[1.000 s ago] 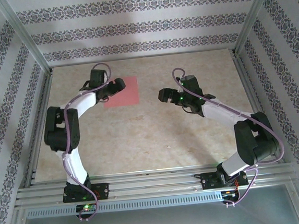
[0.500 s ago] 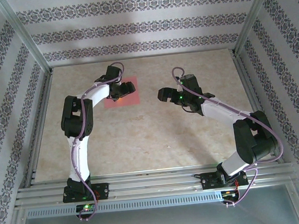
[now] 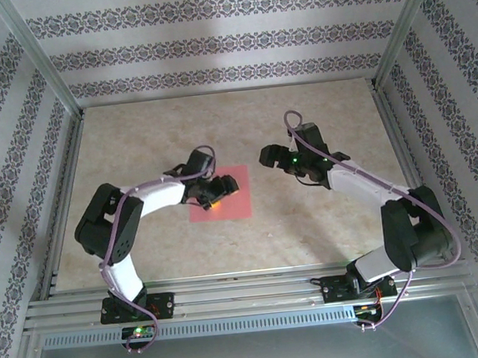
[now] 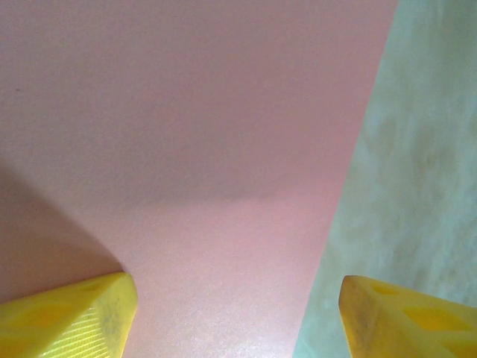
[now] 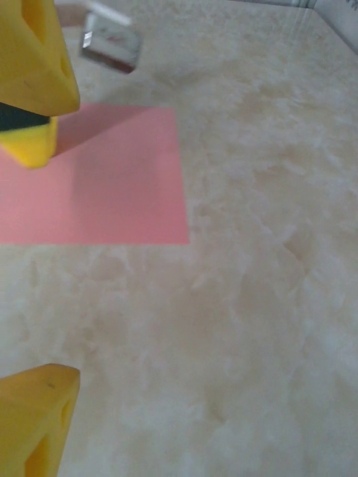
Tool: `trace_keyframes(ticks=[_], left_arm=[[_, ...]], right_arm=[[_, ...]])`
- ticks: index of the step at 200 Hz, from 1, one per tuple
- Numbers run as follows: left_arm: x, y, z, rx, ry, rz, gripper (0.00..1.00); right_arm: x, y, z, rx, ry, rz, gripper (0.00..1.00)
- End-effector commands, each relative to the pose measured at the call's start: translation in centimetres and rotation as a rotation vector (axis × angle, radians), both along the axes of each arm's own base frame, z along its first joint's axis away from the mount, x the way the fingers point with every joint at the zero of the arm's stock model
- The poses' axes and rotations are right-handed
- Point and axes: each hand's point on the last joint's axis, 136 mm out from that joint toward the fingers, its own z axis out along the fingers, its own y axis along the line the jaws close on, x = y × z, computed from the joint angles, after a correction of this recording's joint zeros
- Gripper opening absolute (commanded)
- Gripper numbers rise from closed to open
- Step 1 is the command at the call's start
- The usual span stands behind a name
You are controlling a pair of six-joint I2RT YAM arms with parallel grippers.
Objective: Fold a paper plane with a square sheet of paper (pick it up from the middle)
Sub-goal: Move the square sheet of paper to the center of the table, then first fold the square sheet of paper in half at the center of the table.
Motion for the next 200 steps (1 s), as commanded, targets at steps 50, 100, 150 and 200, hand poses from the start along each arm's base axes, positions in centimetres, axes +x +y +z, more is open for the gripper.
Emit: trace_keyframes(ticks=[50,100,150,200], left_arm=[[-2.7,-0.8,4.3,0.054,-0.055,0.055,0.77],[-2.7,1.5,3.7,0.263,-0.062,-0.029,0.88],[-3.2,1.0,2.2,0.492,0.001,-0.224,0.99],[-3.1,-0.4,0.7,0.583,0.035,-0.318,1.0]], right_arm=[[-7.1,0.7,-3.8,0.047,0.207,0.005,0.66],[-9.0,4.1,-6.2,0.069,0.299,0.077,0.59],[-8.6,3.6,-7.4,0.052,0.32,0.046,0.57],[-8.0,-1.9,-7.0,-0.115,0.247,-0.082,0.6]])
